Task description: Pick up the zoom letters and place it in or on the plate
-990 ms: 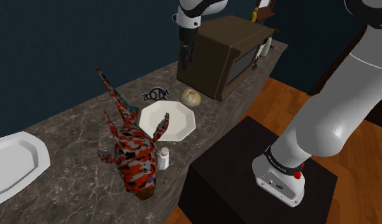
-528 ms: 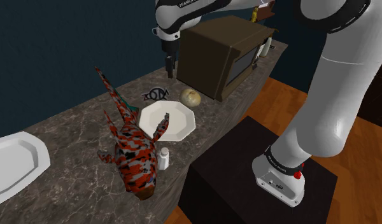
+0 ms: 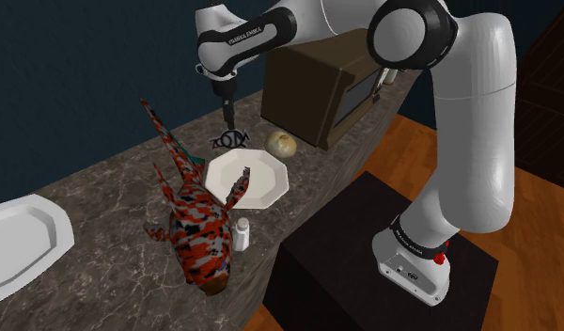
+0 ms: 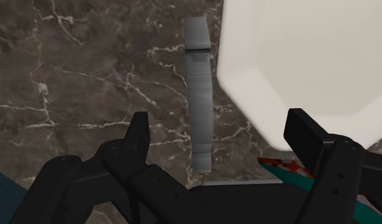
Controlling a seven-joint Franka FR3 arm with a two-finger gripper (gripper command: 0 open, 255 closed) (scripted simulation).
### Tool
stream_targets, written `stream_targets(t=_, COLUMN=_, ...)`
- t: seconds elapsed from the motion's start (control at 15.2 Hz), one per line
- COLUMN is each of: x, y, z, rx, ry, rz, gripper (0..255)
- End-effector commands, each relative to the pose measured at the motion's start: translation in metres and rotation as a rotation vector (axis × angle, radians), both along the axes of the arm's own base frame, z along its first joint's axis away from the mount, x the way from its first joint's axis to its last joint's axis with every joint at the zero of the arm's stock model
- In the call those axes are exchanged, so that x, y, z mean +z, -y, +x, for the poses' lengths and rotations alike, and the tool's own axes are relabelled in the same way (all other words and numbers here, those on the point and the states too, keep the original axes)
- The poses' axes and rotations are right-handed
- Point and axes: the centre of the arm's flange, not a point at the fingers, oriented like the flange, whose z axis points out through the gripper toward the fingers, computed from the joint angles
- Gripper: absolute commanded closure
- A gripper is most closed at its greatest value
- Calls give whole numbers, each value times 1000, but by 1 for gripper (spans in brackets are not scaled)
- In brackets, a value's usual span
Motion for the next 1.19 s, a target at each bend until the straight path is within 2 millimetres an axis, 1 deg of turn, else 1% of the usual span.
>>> stream_targets(t=0.0, x=-16, y=-7, z=6, rx=28, ry=-3, rz=-3, gripper=0)
stream_targets(t=0.46, x=-51, y=-3, z=2, rx=28, ry=-3, rz=-3, gripper=0)
stream_targets(t=0.99, x=-51, y=-3, z=2, rx=28, ry=-4, rz=-3, gripper=0)
stream_targets(t=1.06, x=-51, y=-3, z=2, rx=28, ry=-4, rz=-3, gripper=255)
stream_targets(t=1.12, x=-51, y=-3, z=2, rx=28, ry=-4, rz=-3, gripper=255)
